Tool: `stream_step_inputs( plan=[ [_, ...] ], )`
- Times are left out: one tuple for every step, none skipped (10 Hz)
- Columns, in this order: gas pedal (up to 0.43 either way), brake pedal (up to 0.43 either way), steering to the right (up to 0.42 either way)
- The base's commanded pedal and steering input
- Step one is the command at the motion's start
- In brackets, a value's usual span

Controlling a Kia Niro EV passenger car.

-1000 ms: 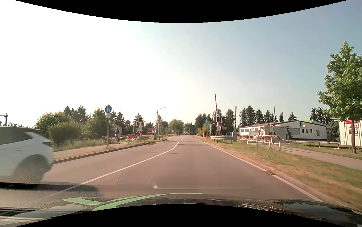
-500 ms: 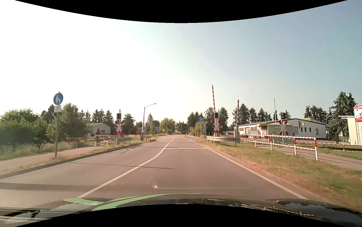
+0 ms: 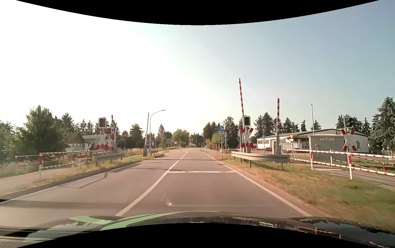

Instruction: Follow the waypoints while adhering to traffic rules and regulations

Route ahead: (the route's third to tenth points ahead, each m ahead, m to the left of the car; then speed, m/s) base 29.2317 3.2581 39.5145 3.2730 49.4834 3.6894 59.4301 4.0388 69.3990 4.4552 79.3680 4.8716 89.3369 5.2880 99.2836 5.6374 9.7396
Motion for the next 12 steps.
stream_step_inputs(
  plan=[
    [0.240, 0.000, -0.013],
    [0.240, 0.000, -0.013],
    [0.240, 0.000, -0.012],
    [0.240, 0.000, -0.012],
    [0.240, 0.000, -0.010],
    [0.240, 0.000, -0.006],
    [0.240, 0.000, -0.004],
    [0.240, 0.000, -0.005],
    [0.240, 0.000, -0.005],
    [0.248, 0.000, -0.005],
    [0.248, 0.000, -0.005],
    [0.248, 0.000, -0.006]
  ],
)
